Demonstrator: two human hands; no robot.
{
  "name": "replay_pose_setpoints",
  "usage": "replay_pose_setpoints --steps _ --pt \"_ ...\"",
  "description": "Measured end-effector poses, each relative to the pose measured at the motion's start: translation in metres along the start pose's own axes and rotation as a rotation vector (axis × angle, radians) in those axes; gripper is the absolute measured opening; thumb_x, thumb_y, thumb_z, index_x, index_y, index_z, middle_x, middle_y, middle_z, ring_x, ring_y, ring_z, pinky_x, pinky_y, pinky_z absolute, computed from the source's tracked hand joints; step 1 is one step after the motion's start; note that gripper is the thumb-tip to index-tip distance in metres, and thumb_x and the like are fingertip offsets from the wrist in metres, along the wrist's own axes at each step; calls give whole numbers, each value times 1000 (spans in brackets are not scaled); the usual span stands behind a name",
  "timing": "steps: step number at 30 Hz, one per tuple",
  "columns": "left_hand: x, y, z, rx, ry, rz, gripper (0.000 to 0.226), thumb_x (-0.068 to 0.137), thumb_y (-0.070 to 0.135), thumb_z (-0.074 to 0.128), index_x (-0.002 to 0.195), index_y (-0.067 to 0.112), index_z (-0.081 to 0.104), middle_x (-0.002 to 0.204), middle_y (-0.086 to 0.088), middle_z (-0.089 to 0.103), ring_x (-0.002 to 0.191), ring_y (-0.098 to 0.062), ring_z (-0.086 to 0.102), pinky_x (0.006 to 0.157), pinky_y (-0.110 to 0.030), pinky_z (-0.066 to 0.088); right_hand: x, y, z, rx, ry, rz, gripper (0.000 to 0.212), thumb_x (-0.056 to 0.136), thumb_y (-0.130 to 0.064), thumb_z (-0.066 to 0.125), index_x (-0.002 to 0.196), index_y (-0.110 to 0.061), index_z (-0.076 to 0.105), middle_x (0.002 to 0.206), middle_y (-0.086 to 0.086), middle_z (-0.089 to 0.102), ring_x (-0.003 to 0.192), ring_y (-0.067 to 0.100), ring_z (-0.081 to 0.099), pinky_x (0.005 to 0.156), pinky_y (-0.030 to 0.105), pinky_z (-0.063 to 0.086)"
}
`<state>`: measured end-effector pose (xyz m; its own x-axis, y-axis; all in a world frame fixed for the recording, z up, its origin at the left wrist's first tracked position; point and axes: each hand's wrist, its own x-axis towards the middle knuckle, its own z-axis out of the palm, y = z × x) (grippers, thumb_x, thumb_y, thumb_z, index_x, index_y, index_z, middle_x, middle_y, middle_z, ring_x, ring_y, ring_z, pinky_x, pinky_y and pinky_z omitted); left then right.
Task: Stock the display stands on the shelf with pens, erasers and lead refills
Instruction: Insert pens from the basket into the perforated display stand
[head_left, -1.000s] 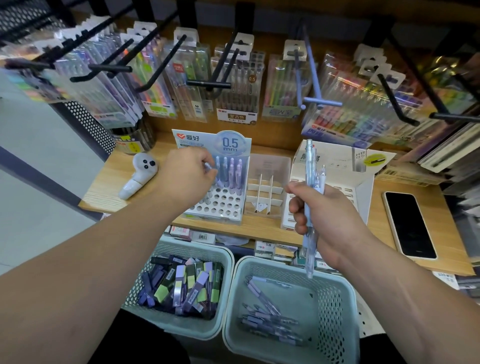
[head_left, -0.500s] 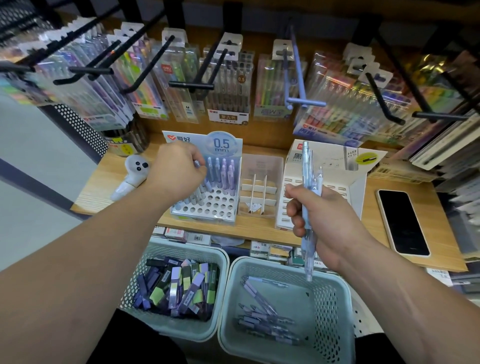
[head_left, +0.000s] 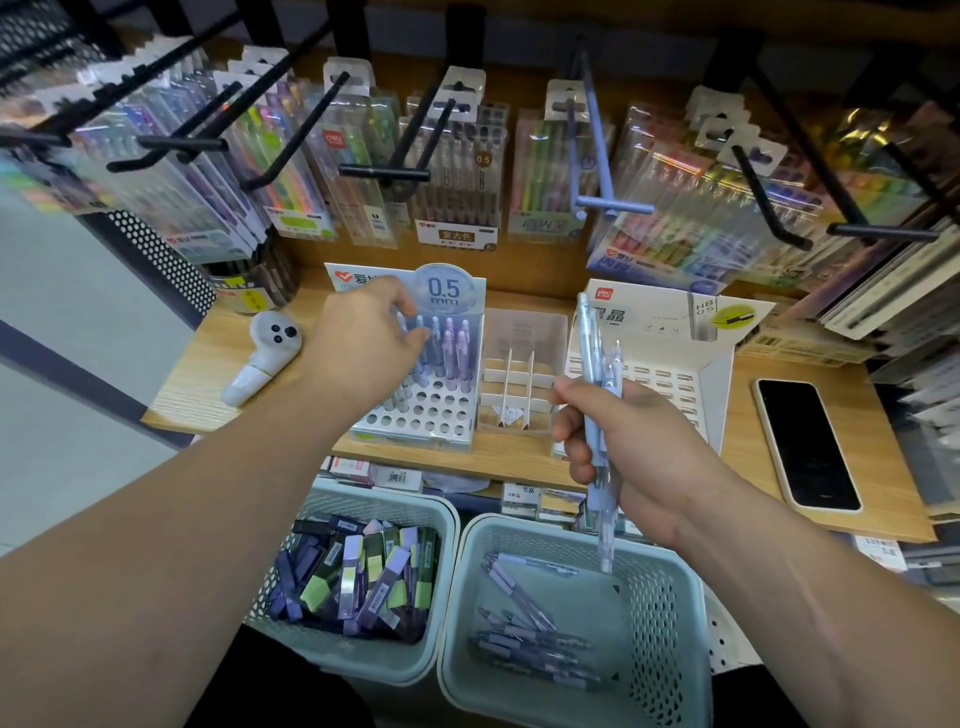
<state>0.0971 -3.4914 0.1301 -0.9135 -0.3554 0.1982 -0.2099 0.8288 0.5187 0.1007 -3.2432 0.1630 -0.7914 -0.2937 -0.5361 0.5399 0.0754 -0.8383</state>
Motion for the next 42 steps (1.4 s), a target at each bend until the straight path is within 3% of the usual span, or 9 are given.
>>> replay_pose_setpoints --steps 4,8,12,16,27,31,34,38,42 --pt "-4 -4 -2 30 -8 28 3 87 16 72 88 17 70 70 3 61 75 -22 62 72 -32 50 -3 0 7 13 -79 29 23 97 -28 64 101 -5 67 65 5 62 50 14 44 47 25 38" --pt "-9 -15 -4 94 -36 54 11 89 17 69 91 18 80 77 0 71 81 -23 65 73 -40 57 -5 2 10 1 -88 45 24 97 -27 64 105 -5 66 66 6 62 50 14 45 47 25 38" --pt "-11 -15 -6 43 33 -6 14 87 23 75 100 16 77 80 -1 71 83 -23 66 77 -37 54 -5 3 12 -6 -79 50 25 98 -28 63 106 -5 67 67 6 62 50 14 45 48 26 37" --pt "-9 -17 -6 40 80 14 10 86 22 77 90 13 78 80 -2 70 80 -21 66 74 -34 53 -5 4 13 -1 -76 49 26 98 -29 63 105 -4 67 66 6 62 50 14 44 48 26 37" --pt "-6 -17 5 183 -77 56 31 88 38 69 115 23 74 94 -6 66 90 -26 62 78 -42 55 -5 2 9 9 -96 59 21 97 -24 63 102 -4 68 68 8 61 51 15 44 47 26 38" --pt "-16 16 -11 -89 -33 0 20 95 38 64 94 22 74 73 4 60 68 -8 55 64 -33 48 -7 0 12 24 -137 65 23 97 -20 62 109 -1 66 68 9 62 50 15 44 47 25 38" --pt "-35 56 -21 -615 -283 -216 34 96 42 60 69 24 69 74 2 68 46 -3 42 55 -26 39 -9 2 15 -21 -179 50 21 99 -20 61 111 -3 64 67 7 62 51 14 46 47 26 40" --pt "-62 71 -13 -788 -467 -273 31 95 30 65 77 6 66 50 8 52 45 -11 40 47 -20 37 -14 8 21 -132 -226 38 21 100 -24 61 110 -5 61 66 5 62 51 13 47 49 26 39" --pt "-70 58 -12 -923 -487 -325 33 95 27 65 81 -2 63 61 -11 54 45 -16 43 44 -21 33 -17 11 28 -89 -226 60 28 99 -36 62 102 -8 65 70 7 64 52 14 47 51 28 39"
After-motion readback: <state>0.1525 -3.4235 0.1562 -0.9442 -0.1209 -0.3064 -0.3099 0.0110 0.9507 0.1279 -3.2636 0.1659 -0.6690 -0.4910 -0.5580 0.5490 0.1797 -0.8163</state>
